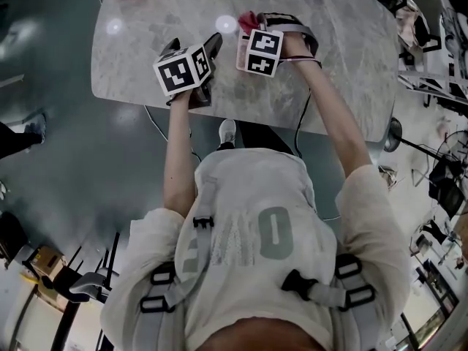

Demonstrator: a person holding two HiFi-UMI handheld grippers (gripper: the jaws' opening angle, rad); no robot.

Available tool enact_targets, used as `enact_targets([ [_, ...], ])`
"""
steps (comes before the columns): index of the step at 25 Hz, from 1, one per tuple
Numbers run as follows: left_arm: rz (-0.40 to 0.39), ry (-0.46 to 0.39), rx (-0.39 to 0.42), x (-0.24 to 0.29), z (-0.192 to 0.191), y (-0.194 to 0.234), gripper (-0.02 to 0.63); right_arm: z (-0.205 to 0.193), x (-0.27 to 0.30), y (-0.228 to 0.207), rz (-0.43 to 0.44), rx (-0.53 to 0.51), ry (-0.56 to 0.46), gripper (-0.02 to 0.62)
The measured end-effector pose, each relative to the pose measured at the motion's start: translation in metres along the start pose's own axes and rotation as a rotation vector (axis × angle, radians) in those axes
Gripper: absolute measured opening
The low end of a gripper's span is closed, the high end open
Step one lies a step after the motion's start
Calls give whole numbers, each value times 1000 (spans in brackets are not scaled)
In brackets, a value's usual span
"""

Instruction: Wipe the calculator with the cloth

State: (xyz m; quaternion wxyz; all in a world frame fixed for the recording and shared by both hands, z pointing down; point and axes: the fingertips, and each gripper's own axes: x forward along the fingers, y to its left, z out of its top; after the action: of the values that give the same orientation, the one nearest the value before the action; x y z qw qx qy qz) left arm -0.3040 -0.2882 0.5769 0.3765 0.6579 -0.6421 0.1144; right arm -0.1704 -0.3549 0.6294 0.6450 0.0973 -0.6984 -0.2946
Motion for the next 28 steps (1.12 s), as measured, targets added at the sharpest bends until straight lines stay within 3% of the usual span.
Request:
enact_targets([
  [9, 11, -129, -26, -23, 34, 4, 463, -4, 9, 16, 5, -17, 18, 54],
  [28, 20, -196, 27, -46, 55, 0, 462, 12, -4, 73, 91, -61, -1, 54],
])
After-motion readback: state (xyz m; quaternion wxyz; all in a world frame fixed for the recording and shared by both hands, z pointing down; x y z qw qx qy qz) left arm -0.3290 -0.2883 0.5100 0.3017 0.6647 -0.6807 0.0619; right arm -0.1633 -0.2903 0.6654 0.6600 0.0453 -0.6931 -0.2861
